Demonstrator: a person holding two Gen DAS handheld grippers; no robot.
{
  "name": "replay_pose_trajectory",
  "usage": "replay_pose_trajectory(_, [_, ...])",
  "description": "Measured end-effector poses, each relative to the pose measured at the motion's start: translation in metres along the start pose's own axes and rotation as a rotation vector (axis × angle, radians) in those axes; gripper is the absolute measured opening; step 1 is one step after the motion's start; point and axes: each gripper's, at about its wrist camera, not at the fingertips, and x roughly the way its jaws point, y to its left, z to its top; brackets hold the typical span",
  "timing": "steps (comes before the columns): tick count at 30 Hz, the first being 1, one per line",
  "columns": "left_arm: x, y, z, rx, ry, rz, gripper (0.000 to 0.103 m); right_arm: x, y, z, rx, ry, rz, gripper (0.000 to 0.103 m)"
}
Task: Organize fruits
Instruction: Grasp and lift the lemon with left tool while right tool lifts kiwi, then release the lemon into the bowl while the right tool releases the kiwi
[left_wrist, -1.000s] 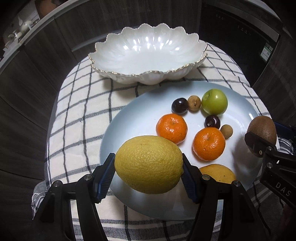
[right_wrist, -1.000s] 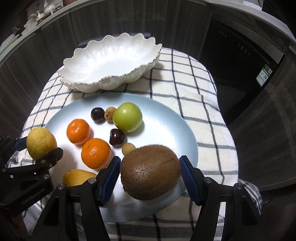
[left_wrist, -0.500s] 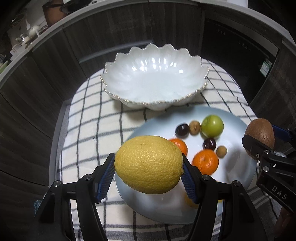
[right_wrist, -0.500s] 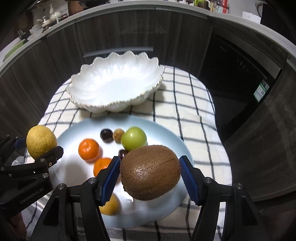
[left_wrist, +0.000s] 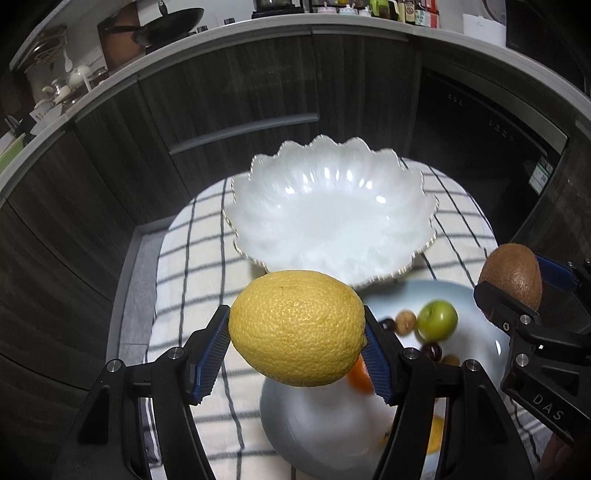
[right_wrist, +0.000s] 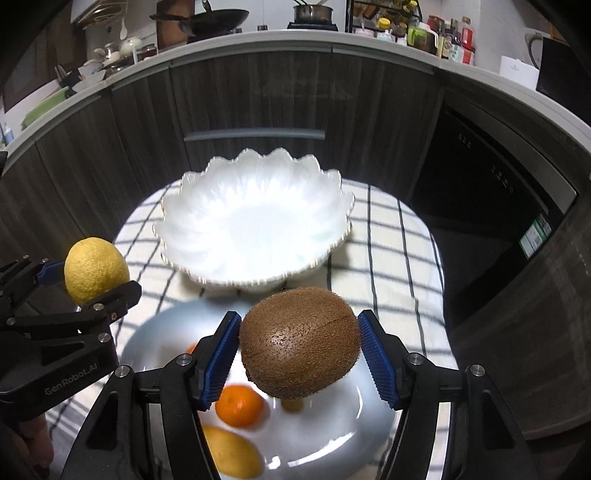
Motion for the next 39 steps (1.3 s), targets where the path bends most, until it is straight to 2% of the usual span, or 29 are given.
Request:
replay_pose_trajectory(13, [0.028,0.011,0.057,0.012,-0.049,-0.001,0.066,0.036,-0.004,0.059,-0.018,-0.038,-0.010,0.065])
replay_pose_trajectory(21, [0.069,0.016,0.081,0.004,-0.010,-0.022,0.066,0.073,-0.007,0.086,-0.029,-0.013,-0.009,0.065])
replay_pose_trajectory(29, [0.109,0.022,0.102,0.011,0.027,-0.044,0.066,0.118,-0.008,0.105,-0.021,0.048,0.012,0.065])
replay_pose_trajectory(39, [0.147,0.024,0.102,0.013,0.095,-0.051,0.066,0.152,-0.006,0.106,-0.027,0.108,0.002,0.065])
